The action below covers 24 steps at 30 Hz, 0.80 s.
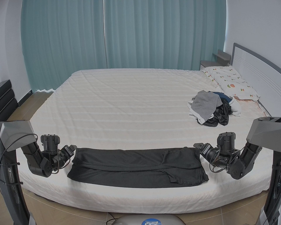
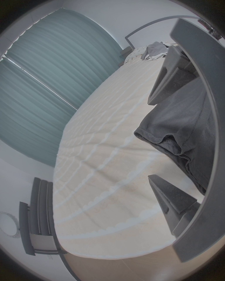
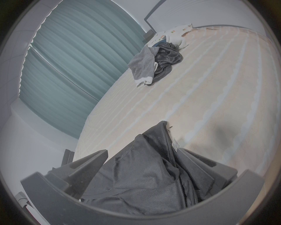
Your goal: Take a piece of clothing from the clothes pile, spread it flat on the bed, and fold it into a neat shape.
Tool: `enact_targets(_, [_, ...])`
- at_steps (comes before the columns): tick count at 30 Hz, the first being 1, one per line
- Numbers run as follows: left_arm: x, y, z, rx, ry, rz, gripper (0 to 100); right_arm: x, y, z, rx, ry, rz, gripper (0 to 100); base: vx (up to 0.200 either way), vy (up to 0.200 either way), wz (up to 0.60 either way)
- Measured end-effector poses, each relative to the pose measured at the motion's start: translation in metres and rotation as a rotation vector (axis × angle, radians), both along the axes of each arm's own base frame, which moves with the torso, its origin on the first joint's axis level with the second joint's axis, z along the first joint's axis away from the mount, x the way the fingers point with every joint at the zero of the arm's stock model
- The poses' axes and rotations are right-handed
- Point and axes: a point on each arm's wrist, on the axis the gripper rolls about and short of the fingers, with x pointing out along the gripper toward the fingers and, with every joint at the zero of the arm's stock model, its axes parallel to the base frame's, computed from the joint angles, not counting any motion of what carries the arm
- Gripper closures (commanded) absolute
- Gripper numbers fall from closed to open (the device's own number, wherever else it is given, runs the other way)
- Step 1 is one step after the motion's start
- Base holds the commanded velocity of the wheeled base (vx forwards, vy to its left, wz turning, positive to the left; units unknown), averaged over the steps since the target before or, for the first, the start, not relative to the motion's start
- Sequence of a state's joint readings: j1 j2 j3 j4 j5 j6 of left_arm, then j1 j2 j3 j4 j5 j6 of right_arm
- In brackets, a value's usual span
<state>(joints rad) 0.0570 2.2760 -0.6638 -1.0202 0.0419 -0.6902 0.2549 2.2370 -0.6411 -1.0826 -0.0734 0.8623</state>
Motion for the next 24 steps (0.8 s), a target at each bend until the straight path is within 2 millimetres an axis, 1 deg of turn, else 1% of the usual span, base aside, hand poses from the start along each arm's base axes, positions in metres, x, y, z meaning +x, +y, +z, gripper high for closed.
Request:
enact_targets(6, [0.023, 0.001, 0.008, -0.034, 0.042, -0.028, 0, 0.002, -0.005, -0.005, 0.046, 0.022, 0.013, 0, 0.000, 0.000, 0.00])
enact_targets(12, [0.044, 0.000, 0.012, -0.075, 0.103, -0.083, 0, 0.003, -0.007, -0.015, 0.057, 0.054, 0.019, 0, 0.000, 0.000, 0.00])
enact_targets(16, [0.050, -0.001, 0.010, -0.103, 0.098, -0.138, 0, 0.005, -0.007, -0.022, 0.059, 0.069, 0.019, 0, 0.000, 0.000, 0.00])
enact_targets(24, [0.058, -0.001, -0.005, -0.075, 0.108, -0.153, 0, 0.003, -0.002, -0.029, 0.056, 0.089, 0.033, 0, 0.000, 0.000, 0.00])
